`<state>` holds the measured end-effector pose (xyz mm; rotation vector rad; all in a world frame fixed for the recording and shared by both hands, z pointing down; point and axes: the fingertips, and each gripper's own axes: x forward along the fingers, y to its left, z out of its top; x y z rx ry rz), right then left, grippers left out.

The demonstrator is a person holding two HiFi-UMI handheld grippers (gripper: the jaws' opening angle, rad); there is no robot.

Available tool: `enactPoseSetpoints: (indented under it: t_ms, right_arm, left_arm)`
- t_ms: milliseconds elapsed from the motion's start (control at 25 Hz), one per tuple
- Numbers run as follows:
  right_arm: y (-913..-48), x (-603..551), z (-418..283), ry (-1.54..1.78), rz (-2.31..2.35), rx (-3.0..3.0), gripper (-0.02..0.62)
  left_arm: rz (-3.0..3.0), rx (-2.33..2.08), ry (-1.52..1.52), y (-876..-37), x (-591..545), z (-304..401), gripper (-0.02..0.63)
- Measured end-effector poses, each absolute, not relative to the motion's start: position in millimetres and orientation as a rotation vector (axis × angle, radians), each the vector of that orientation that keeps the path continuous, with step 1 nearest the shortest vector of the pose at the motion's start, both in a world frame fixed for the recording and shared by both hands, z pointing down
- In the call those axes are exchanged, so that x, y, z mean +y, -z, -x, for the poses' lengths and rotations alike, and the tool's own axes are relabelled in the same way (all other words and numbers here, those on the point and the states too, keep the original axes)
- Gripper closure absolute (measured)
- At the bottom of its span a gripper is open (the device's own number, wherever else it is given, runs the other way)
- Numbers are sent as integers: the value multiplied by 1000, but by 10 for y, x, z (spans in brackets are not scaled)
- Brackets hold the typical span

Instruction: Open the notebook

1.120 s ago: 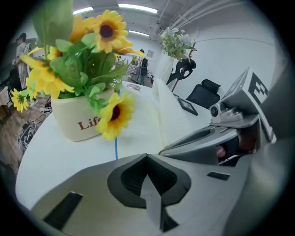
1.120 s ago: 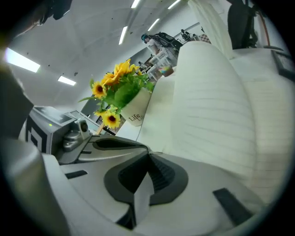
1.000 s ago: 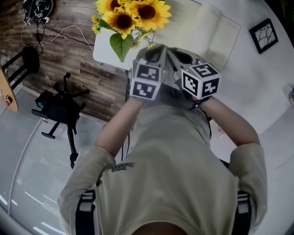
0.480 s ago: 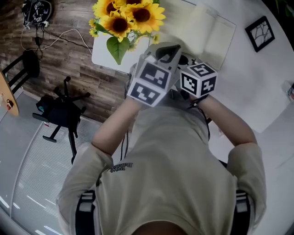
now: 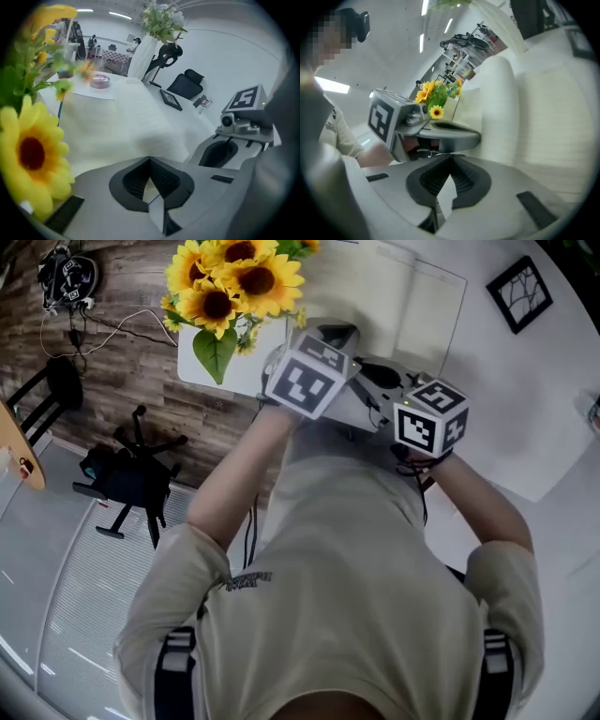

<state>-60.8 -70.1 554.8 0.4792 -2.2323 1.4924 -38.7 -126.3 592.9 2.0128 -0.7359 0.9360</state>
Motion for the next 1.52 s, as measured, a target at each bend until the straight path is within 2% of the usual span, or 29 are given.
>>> enactPoseSetpoints:
  t_ms: [200, 240, 280, 360, 760, 920, 1000, 1120, 1520]
  right_arm:
    - [-5512, -1247, -243, -1230, -926, -2252, 591]
    - [-5567, -1296, -293, -1242, -935, -2237, 566]
    - [-5611, -1317, -282, -1283, -914, -2232, 541]
    - [-5629, -1327, -152, -1347, -841, -2252, 541]
    - [-5639, -1295, 267, -1174, -686, -2324, 558]
    - [-5683, -1236, 255, -1169, -675, -2299, 558]
    - [-5666, -1223, 203, -1171, -694, -2292, 591]
    - [-5555, -1247, 84, -1158, -737, -2298, 591]
    - [-4684, -1264, -332, -906, -919, -2404, 592]
  left_arm:
    - [-2000, -771, -913, -5918, -1247, 434, 594]
    - [-1998, -784, -912, -5916, -1241, 454, 594]
    - [-1994, -799, -911, -5913, -1234, 477, 594]
    - [-1987, -838, -919, -5893, -1215, 544, 594]
    - [-1921, -1027, -886, -5689, -1085, 1064, 594]
    - [-1945, -1019, -845, -5581, -1080, 972, 594]
    - [-1968, -1012, -835, -5531, -1086, 889, 594]
    - [-2008, -1007, -809, -5404, -1113, 775, 594]
    - [-2228, -1045, -738, -4524, -1276, 457, 594]
